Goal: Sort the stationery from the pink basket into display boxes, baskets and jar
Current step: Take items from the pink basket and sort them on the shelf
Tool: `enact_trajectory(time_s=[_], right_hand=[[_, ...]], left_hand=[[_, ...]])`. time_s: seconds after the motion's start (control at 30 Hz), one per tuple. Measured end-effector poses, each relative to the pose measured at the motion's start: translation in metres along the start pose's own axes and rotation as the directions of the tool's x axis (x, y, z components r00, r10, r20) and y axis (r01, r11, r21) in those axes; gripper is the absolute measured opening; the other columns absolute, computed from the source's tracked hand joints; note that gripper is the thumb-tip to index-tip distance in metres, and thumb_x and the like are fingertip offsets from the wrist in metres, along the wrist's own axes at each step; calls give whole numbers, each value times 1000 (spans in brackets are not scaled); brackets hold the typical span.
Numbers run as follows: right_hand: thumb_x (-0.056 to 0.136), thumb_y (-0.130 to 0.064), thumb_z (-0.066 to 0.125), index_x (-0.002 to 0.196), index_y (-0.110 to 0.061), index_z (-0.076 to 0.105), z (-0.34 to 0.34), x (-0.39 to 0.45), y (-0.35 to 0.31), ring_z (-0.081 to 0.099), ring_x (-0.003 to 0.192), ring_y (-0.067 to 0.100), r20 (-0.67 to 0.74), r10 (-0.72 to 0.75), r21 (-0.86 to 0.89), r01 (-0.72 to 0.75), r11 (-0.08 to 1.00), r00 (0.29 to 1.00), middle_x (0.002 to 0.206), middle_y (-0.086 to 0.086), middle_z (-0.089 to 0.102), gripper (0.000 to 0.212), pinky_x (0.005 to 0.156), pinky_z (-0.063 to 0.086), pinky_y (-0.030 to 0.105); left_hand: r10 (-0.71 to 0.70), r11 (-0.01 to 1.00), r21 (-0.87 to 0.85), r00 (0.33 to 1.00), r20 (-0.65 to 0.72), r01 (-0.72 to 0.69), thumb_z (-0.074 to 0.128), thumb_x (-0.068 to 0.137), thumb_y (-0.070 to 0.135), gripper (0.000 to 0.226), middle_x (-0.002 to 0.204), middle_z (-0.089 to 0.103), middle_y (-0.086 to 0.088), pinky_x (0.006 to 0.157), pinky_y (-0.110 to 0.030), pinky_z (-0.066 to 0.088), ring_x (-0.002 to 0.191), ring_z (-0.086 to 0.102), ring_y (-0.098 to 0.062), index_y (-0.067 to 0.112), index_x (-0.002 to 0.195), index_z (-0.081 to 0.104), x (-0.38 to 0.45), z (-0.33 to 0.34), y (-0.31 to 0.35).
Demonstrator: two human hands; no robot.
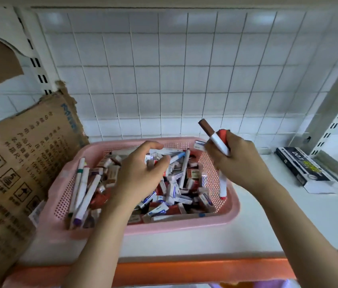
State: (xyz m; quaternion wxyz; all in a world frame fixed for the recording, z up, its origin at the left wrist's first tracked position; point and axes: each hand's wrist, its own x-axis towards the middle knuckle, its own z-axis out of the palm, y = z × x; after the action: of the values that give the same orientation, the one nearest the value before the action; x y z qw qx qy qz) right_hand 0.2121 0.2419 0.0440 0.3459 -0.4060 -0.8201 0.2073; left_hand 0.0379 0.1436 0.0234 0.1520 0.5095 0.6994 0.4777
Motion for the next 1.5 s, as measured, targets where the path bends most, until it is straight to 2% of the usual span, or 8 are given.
enact_trajectory(time_s=[0.1, 0.27, 0.43, 0.63, 0.83, 1.13, 1.4, 1.5], right_hand=[[90, -32, 53, 82, -8, 52, -37, -14, 31, 60, 69, 27, -10, 54, 49, -54, 997, 998, 69, 10, 63, 25, 67, 49, 37], [90, -27, 58, 81, -9, 56, -103, -47, 112, 63, 60, 23, 51, 180, 159, -186, 970, 982, 68, 6, 65, 20, 59, 51, 37], [88, -21, 63, 77, -16, 59, -156, -82, 193, 62, 54, 19, 69, 293, 209, -301, 931, 954, 66, 3, 66, 13, 47, 45, 21], [87, -22, 63, 76, -15, 59, -191, -112, 247, 61, 52, 14, 105, 376, 157, -389, 908, 920, 61, 5, 64, 14, 52, 46, 24], [86, -25, 62, 79, -11, 59, -231, -102, 289, 62, 69, 29, -2, 473, 21, -473, 881, 881, 66, 9, 64, 16, 69, 50, 38], [92, -32, 51, 85, -15, 56, -273, -70, 352, 57, 68, 24, 122, 471, -292, -421, 858, 874, 72, 3, 58, 19, 55, 38, 29], [91, -21, 49, 104, -16, 54, -318, -64, 409, 64, 68, 27, 282, 311, -139, -282, 949, 908, 77, 9, 64, 14, 68, 55, 47], [90, -11, 49, 106, -21, 49, -341, -70, 428, 65, 60, 21, 362, 253, 2, -272, 962, 897, 81, 10, 68, 19, 58, 57, 38]], left_hand=[[36, 996, -74, 998, -53, -40, 62, 85, 30, 11, 48, 51, 10, 46, -14, 32, 42, 42, -4, 30, 97, 61, -4, 43, 33], [74, 981, -174, 992, -98, -90, 62, 74, 39, 14, 73, 66, 3, 61, -20, 44, 64, 59, -10, 35, 87, 61, -21, 142, 95], [11, 981, -195, 1000, 28, -6, 71, 77, 34, 22, 76, 65, 3, 64, -24, 47, 67, 61, -14, 41, 93, 57, -54, 243, 128], [-184, 919, -326, 973, 137, 220, 68, 82, 17, 21, 64, 58, 6, 49, -18, 40, 45, 50, -4, 31, 95, 60, -76, 300, 139], [-188, 917, -308, 955, 229, 255, 66, 83, 24, 21, 79, 56, 7, 48, -18, 34, 47, 45, -2, 37, 98, 60, -71, 326, 147], [-248, 838, -418, 927, 281, 351, 56, 91, 17, 20, 68, 55, 0, 37, -14, 31, 49, 46, -11, 25, 110, 57, -59, 388, 185], [-330, 804, -443, 917, 223, 397, 59, 88, 10, 16, 74, 64, -7, 38, -20, 34, 47, 50, -11, 20, 101, 57, -52, 481, 231], [-373, 753, -505, 906, 200, 421, 59, 88, 8, 14, 71, 63, -9, 41, -23, 43, 46, 54, -13, 19, 97, 58, -51, 514, 251]])
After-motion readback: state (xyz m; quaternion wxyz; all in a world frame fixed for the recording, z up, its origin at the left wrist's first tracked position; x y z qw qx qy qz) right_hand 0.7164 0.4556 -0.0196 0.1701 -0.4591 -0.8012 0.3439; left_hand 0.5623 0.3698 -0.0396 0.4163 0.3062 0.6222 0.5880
